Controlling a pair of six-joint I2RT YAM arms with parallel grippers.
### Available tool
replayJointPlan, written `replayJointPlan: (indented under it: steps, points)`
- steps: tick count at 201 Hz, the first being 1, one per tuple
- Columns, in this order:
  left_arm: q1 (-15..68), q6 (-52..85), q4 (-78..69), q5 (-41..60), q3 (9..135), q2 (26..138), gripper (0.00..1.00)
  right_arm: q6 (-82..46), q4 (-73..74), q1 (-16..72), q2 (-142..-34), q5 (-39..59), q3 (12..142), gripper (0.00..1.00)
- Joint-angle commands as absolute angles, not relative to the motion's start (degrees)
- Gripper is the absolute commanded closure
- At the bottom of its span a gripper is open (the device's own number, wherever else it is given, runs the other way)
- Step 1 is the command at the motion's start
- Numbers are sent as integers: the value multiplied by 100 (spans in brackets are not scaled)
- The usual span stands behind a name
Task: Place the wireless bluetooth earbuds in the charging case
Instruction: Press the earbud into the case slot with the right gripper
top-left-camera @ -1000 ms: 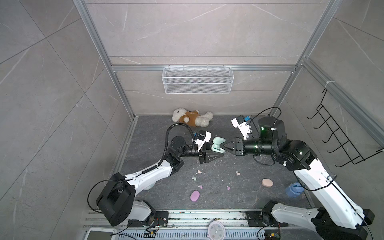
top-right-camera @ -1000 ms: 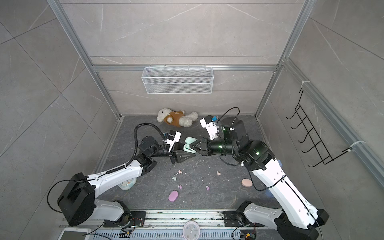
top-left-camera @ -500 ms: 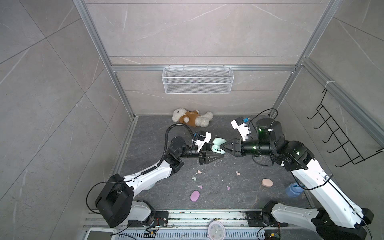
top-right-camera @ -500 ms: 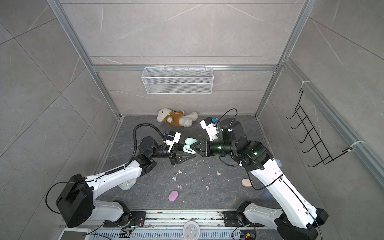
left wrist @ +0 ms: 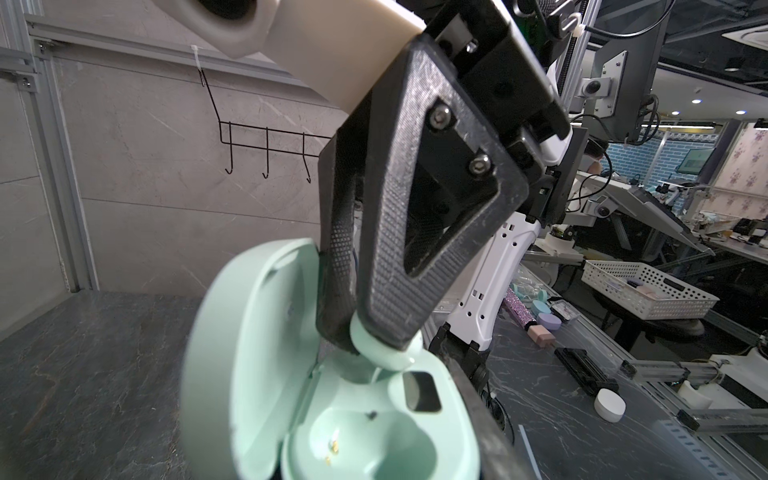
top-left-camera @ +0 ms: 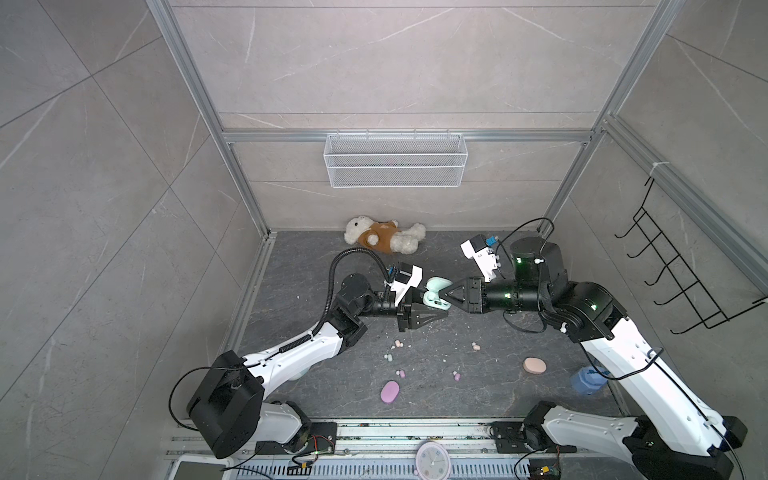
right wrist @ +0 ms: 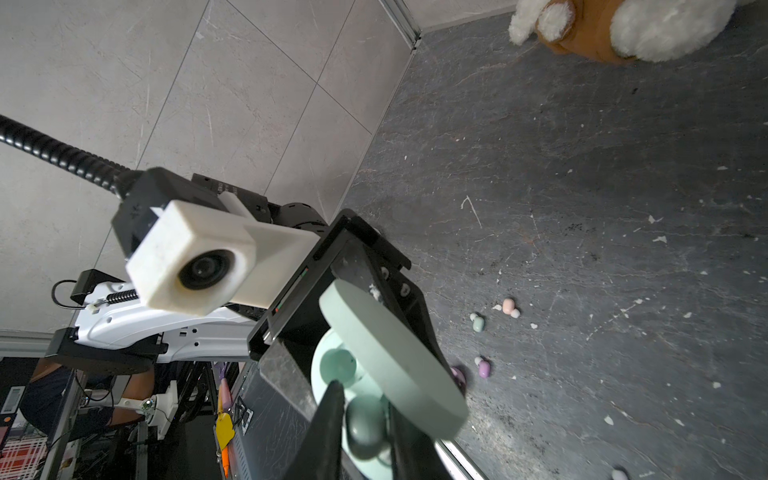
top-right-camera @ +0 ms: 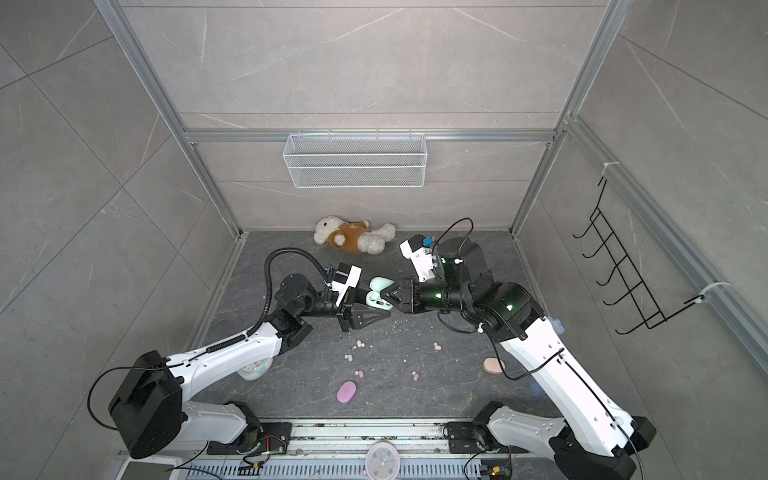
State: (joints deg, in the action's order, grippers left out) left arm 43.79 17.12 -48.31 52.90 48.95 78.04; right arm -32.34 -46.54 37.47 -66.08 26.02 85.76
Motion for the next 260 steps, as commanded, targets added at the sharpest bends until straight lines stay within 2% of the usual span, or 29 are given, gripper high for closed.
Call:
replayJointPlan:
  steps: [1,93,133,164,197,260]
  points:
    - [4412,1530,-5124,5375,4926,7543,84,-3208,-4693,3733,-6539,2593,8536,72]
    - [4469,1513,-5054,5395,4916,7542,84,-3247,-4653,3730,-6546,2532,8620,51]
    - [4501,1493,-5012,5396,4929,7564,84,-3236,-4624,3731,-6608,2670,8644,51]
    - [4511,1447,-4975,5387,4923,7565,84,-3139,-4792,3738,-6652,2672,8687,54]
    - [4514,1454,-4983,5387,4942,7560,84,-3101,-4907,3729,-6672,2603,8725,52]
    - [4552,1498,-4948,5414,4932,7597,84,-3159,-4750,3730,-6712,2548,8850,32]
